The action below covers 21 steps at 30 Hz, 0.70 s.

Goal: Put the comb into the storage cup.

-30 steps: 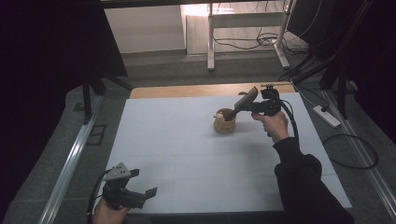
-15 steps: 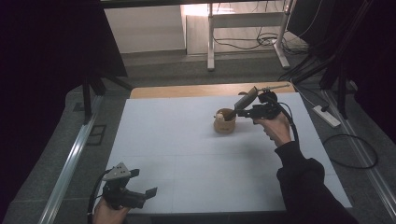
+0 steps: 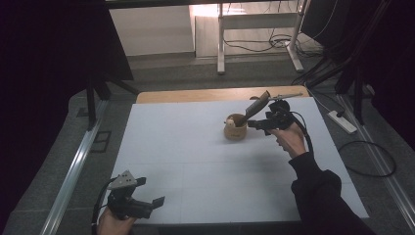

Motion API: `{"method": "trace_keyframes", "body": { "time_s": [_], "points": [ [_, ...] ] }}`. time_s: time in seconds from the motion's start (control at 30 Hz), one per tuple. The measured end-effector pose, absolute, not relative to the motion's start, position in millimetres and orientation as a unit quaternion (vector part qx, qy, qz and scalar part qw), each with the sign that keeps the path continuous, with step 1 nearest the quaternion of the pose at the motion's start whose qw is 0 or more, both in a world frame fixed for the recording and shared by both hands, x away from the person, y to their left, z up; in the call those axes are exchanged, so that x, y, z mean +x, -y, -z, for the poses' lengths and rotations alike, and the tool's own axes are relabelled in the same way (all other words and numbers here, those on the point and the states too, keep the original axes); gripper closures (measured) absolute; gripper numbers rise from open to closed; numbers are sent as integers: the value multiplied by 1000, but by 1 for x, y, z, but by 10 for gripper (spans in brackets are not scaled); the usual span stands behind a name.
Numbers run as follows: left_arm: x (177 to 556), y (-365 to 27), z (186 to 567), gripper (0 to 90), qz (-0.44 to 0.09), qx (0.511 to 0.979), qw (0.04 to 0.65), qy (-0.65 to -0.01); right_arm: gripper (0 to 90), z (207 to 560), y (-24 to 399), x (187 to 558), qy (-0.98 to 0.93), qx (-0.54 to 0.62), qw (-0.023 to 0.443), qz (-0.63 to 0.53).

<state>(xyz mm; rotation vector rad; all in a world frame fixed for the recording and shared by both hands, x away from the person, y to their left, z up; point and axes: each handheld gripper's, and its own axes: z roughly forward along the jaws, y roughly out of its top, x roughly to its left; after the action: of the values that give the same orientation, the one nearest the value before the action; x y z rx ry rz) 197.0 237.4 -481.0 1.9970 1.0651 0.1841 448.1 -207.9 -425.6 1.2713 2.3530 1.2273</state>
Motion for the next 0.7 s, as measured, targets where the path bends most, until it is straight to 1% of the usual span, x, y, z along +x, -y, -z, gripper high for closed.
{"method": "trace_keyframes", "body": {
  "time_s": [0.27,0.7],
  "points": [
    [197,-237,481,0,-73,798,423,-423,22,429,207,442,-801,418,115,-412],
    [197,-238,481,0,-73,798,424,-423,2,427,210,431,-808,406,125,-408]
  ]
}}
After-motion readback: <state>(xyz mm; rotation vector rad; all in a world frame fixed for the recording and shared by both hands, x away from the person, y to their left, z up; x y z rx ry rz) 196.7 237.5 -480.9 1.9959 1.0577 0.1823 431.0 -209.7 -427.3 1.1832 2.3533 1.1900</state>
